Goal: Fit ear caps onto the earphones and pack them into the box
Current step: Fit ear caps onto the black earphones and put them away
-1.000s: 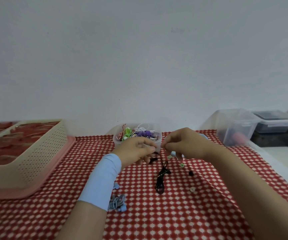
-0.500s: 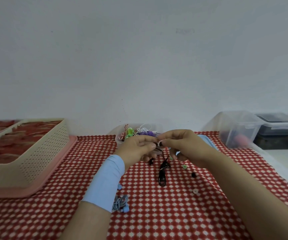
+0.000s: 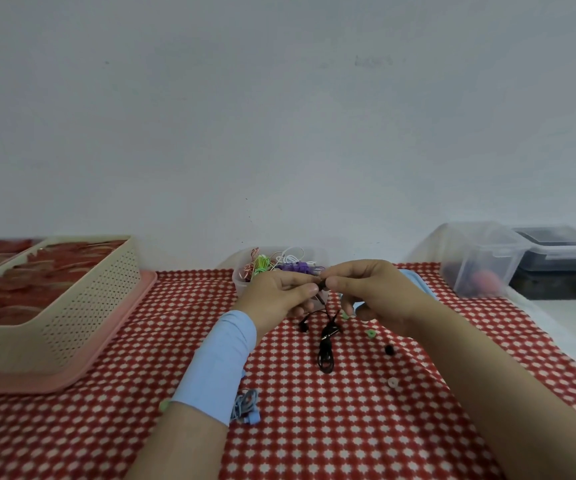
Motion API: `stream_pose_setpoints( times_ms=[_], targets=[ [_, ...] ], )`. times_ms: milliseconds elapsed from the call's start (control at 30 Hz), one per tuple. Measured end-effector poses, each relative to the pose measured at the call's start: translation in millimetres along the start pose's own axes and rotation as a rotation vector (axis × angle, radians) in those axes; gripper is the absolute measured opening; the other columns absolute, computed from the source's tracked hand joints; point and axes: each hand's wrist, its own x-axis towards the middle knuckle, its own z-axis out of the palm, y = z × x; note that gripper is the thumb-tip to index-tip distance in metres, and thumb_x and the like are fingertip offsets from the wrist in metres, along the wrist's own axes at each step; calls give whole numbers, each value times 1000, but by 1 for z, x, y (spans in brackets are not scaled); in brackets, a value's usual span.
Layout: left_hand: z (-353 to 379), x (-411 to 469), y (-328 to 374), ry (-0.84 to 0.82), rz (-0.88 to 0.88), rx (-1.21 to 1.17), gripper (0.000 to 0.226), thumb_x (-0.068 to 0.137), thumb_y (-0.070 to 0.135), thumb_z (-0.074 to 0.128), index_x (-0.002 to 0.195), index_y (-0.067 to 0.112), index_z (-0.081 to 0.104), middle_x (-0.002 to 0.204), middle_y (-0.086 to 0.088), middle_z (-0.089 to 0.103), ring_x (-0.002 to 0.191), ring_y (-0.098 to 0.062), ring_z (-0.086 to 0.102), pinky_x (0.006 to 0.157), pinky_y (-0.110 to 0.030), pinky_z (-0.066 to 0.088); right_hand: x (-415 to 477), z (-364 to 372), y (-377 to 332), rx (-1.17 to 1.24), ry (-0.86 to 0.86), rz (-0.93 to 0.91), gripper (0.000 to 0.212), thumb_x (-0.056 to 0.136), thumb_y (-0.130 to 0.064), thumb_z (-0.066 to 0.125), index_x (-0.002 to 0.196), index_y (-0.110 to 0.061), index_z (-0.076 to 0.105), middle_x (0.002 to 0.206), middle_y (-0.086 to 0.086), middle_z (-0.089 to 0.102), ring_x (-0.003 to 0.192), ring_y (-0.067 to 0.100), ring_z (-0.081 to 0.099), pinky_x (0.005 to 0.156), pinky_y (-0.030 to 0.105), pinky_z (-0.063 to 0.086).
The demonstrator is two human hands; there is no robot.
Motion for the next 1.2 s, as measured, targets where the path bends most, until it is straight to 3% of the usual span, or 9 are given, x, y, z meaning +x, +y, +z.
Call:
stream_pose_setpoints(
  times_ms=[200, 467, 633, 967, 1200],
  targets=[
    [-1, 1, -3, -10, -25, -13, 19, 90, 16, 69, 108, 17, 75, 91, -16, 75, 79, -23, 66, 85, -38, 56, -3, -2, -1, -102, 7, -17, 12, 92, -15, 73, 99, -16, 82, 91, 7, 77, 56, 12, 53, 43, 19, 34],
    [0, -1, 0, -10, -29, -42, 17, 91, 13, 67, 107, 13, 75, 77, -2, 74, 73, -13, 66, 69, -24, 53, -2, -5, -1, -54, -33, 30, 12, 91, -16, 73, 98, -16, 83, 90, 11, 73, 61, 14, 55, 45, 20, 34],
    [0, -2, 2, -10, -25, -12, 16, 91, 13, 68, 105, 15, 75, 75, 0, 74, 72, -12, 66, 72, -23, 55, -2, -2, -1, -70, -26, 24, 12, 90, -17, 74, 98, -16, 83, 103, 16, 76, 58, 12, 57, 46, 20, 34],
    [2, -7, 9, 5, 16, 82, 13, 90, 13, 68, 102, 16, 75, 70, 2, 73, 60, -3, 64, 65, -14, 53, -4, -2, -5, -100, -14, 42, 13, 89, -18, 75, 99, -17, 83, 98, 10, 78, 58, 12, 59, 45, 19, 38],
    [4, -8, 10, 23, 24, 131, 17, 89, 14, 70, 105, 12, 74, 75, -5, 74, 62, -8, 64, 69, -18, 56, -5, -3, -4, -106, -41, 48, 14, 87, -17, 76, 99, -20, 83, 94, 6, 79, 58, 9, 58, 47, 20, 36]
  ],
)
